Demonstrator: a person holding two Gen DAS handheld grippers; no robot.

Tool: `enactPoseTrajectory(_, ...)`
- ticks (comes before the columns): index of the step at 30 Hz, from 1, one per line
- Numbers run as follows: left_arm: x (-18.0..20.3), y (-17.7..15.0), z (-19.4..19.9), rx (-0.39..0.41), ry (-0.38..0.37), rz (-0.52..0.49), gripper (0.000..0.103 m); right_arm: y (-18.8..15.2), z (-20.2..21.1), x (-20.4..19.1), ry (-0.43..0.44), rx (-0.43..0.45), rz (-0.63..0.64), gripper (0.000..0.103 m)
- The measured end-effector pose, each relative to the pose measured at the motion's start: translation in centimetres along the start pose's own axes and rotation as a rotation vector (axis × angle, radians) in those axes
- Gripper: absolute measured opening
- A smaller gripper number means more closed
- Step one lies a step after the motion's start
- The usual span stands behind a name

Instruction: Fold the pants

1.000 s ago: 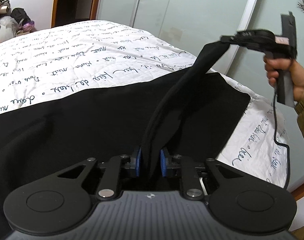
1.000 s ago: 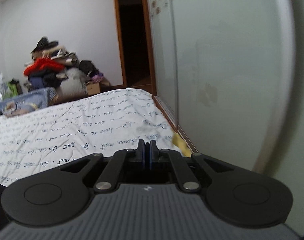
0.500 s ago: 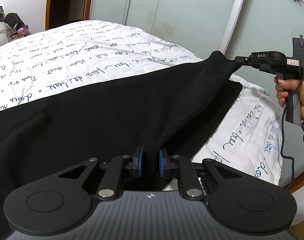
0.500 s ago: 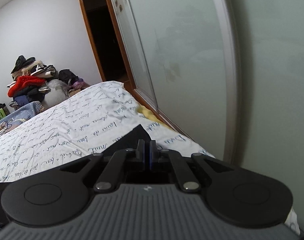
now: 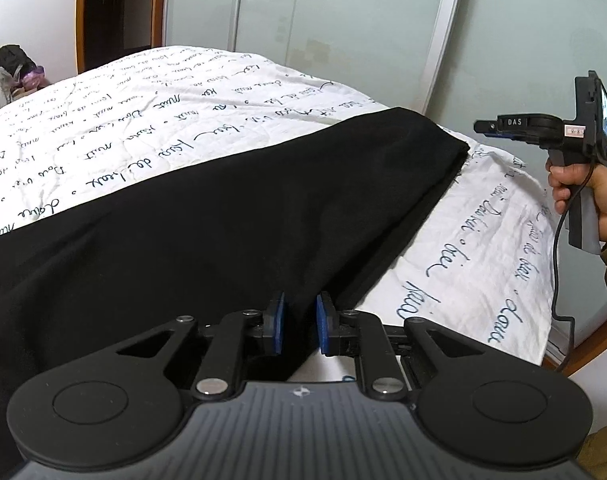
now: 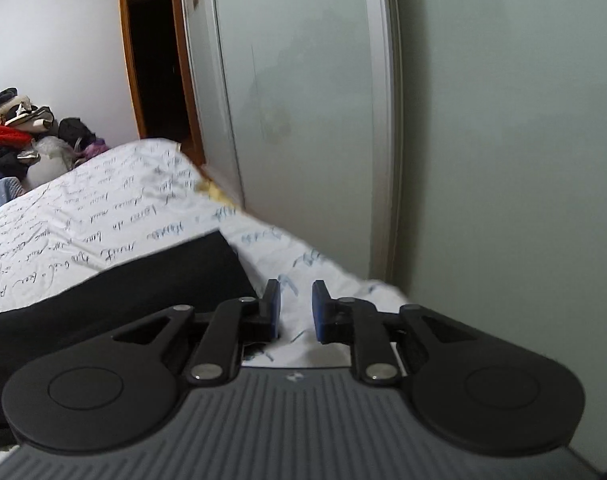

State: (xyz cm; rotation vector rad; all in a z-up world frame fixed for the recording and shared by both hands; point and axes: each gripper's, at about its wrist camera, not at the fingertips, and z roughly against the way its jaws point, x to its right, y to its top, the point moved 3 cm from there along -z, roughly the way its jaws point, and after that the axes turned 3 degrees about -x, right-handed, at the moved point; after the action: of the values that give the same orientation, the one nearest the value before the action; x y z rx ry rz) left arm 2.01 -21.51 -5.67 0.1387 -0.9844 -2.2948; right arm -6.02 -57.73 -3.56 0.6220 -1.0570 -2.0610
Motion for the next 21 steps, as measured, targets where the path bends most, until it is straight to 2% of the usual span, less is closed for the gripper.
enactPoseTrajectory(1, 0.1, 0.0, 0.2, 0.008, -0.006, 0.003, 0.016, 0.1, 0.3, -0.4, 0.017, 0.012, 0.005, 0.018)
enactPoseTrajectory(4, 0.3, 0.0, 0.9, 0.030, -0.052, 0.005, 0.016, 0.2, 0.3, -2.2, 0.121, 0.003, 0.055, 0.030)
enactPoseTrajectory(7, 0.7, -0.1, 1.7, 0.035, -0.099, -0.007, 0.016, -0.5, -1.2, -3.9, 0.138, -0.061, 0.129, 0.030)
enactPoseTrajectory(9, 0.9, -0.3, 2.3, 0.052, -0.076, -0.038, 0.016, -1.6, -2.5, -4.4, 0.090, -0.126, 0.200, 0.025)
enactPoseTrajectory(10, 0.9, -0.4, 2.5, 0.061, -0.051, -0.047, 0.016, -1.9, -2.5, -4.4, 0.066, -0.130, 0.216, 0.025)
enactPoseTrajectory(11, 0.7, -0.3, 2.6, 0.068, -0.024, -0.042, 0.016, -2.0, -2.2, -4.0, 0.047, -0.116, 0.204, 0.026)
enactPoseTrajectory(13, -0.2, 0.0, 2.7, 0.077, 0.007, 0.004, 0.016, -1.7, -1.3, -3.0, 0.081, -0.081, 0.109, 0.027)
enactPoseTrajectory(14, -0.8, 0.3, 2.6, 0.079, 0.016, 0.037, 0.016, -1.6, -1.2, -2.5, 0.099, -0.076, 0.065, 0.033)
enactPoseTrajectory(15, -1.4, 0.5, 2.4, 0.081, 0.028, 0.064, 0.016, -1.5, -1.4, -2.1, 0.104, -0.074, 0.037, 0.043)
enactPoseTrajectory(18, -2.9, 0.9, 1.1, 0.038, 0.064, 0.113, 0.016, -1.6, -2.2, -1.3, 0.071, -0.071, 0.031, 0.058)
enactPoseTrajectory(20, -3.0, 0.5, -0.1, -0.055, 0.027, 0.106, 0.016, -2.0, -2.9, -0.9, 0.068, -0.110, 0.046, 0.062)
enactPoseTrajectory(21, -2.5, 0.2, -0.2, -0.060, 0.016, 0.085, 0.016, -2.2, -3.0, -0.8, 0.053, -0.125, 0.047, 0.062)
